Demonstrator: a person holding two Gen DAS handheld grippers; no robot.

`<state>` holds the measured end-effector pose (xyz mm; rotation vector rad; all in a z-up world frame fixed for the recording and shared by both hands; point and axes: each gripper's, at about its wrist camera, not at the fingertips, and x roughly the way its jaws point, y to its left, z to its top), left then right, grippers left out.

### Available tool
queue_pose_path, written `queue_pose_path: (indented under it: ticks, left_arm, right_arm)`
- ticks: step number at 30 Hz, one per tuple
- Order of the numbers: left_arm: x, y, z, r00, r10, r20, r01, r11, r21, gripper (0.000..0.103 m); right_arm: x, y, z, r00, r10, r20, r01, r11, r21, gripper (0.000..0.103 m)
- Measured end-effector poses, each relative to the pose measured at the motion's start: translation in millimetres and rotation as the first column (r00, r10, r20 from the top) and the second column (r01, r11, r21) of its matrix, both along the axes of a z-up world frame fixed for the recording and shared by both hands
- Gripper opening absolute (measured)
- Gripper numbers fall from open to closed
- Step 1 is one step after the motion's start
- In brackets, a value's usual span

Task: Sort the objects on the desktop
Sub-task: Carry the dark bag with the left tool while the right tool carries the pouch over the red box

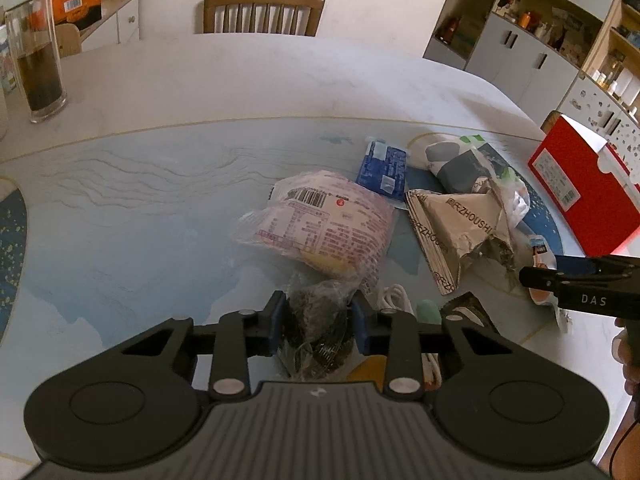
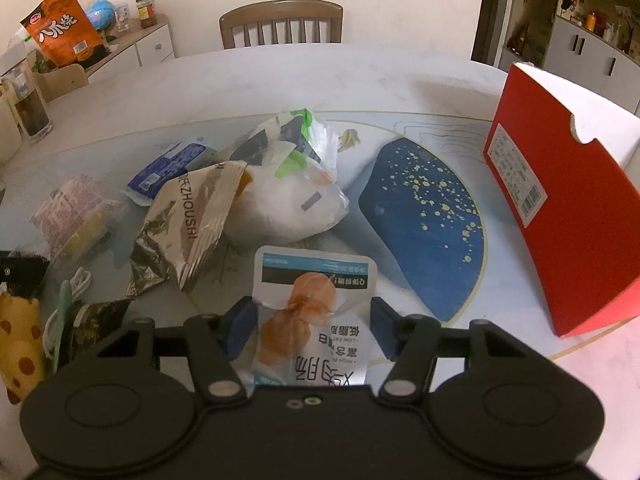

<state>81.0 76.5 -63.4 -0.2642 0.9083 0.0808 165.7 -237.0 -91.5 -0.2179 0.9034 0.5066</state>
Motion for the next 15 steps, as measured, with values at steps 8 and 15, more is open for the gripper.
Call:
queue_pose_path:
  ticks: [8,15]
  left_arm:
    - [-8,-5,16,0.999,-0.020,0.028,0.019,0.999,0.026,0.032]
    - [-14,-15,32,0.997,-0.037,0.062,0.036,0.999,0.030,0.032]
  right_arm:
    - [-12,-11,14,1.000,-0.002,0.026,0.002,1.000,0.004,0.060]
    - [-21,-23,29,0.999,-0.005,0.039,0.003,0.999,0.053,0.058]
